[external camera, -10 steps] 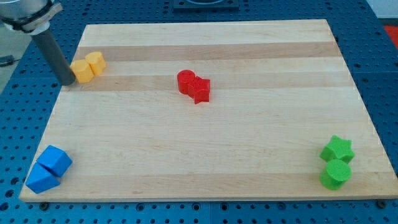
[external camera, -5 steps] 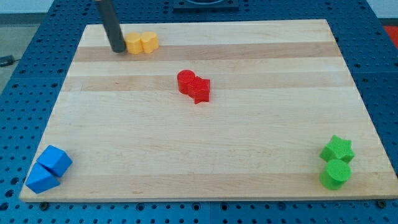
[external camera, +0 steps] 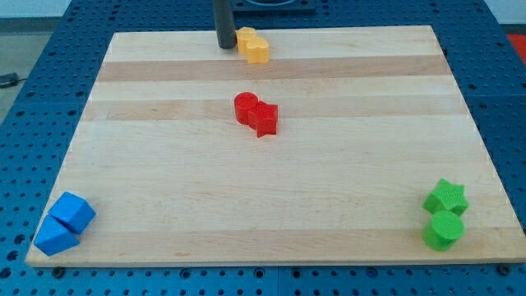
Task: Place the yellow blocks diagonal to each other
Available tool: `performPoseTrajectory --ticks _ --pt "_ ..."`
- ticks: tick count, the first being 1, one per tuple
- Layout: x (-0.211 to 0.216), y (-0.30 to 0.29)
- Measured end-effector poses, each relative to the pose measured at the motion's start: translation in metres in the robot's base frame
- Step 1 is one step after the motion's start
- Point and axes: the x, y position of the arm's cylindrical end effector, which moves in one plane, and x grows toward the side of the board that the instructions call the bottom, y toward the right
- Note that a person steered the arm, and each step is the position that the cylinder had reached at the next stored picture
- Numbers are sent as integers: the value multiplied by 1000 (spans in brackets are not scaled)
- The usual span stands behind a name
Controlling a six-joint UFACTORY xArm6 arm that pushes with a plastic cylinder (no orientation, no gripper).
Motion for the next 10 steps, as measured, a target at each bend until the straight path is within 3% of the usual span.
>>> performPoseTrajectory --ticks 3,7,10 --pt "9 44" --pt "38 45" --pt "101 66"
